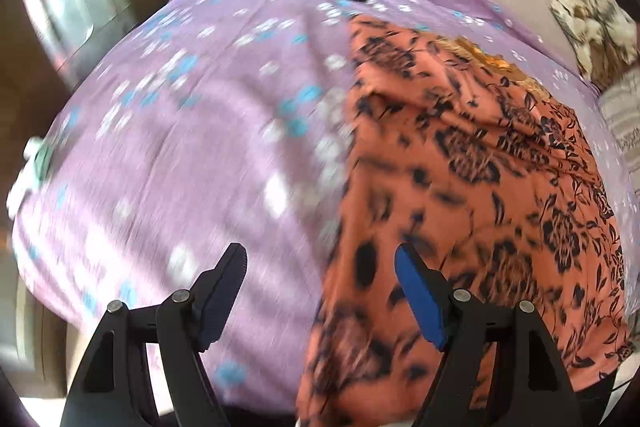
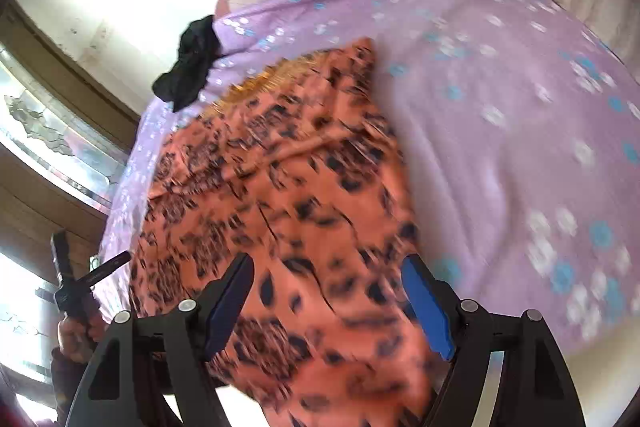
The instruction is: Fold small clothes
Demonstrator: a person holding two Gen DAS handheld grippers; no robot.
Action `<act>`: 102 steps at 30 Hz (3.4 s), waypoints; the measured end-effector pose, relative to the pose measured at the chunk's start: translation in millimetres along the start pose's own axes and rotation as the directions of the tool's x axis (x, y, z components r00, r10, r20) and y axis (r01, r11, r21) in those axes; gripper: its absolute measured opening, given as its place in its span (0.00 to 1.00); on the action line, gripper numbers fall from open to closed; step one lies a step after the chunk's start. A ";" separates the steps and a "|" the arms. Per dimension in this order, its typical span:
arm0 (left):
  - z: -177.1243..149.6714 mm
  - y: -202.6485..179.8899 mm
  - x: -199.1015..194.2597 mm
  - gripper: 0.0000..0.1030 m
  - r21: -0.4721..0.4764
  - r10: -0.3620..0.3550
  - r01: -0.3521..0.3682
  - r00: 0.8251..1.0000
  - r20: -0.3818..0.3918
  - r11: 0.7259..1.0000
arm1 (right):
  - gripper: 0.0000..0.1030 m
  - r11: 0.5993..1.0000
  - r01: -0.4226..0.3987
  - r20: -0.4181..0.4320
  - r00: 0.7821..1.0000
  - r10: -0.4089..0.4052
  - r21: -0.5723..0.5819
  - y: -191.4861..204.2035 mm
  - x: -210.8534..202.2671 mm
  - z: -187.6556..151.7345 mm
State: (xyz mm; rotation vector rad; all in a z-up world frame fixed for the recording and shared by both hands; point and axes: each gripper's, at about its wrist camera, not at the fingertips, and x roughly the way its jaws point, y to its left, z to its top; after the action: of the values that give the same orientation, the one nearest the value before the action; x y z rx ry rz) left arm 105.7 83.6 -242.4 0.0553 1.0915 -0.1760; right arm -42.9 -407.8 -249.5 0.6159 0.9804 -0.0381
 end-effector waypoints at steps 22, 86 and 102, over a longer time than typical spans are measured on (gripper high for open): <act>-97.0 23.4 13.6 0.43 -0.108 -0.226 0.207 0.948 -0.226 0.972 | 0.37 0.945 -0.105 -0.174 0.971 0.164 0.309 -38.1 33.5 -51.9; 157.3 -68.2 54.2 0.81 -0.152 -0.171 0.212 0.955 0.244 0.965 | 0.27 0.989 0.000 -0.038 0.999 -0.006 -0.151 104.0 174.7 160.3; 175.4 -54.3 111.1 0.81 -0.148 0.019 -0.015 0.999 0.025 0.989 | 0.27 0.985 -0.062 0.116 0.990 0.082 -0.163 170.8 227.1 240.6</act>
State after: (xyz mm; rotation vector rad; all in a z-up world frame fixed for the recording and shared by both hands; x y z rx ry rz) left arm 300.2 -5.7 -257.7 -0.0702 1.0744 -0.0797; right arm 321.8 -332.8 -251.1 0.4960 0.8327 0.0658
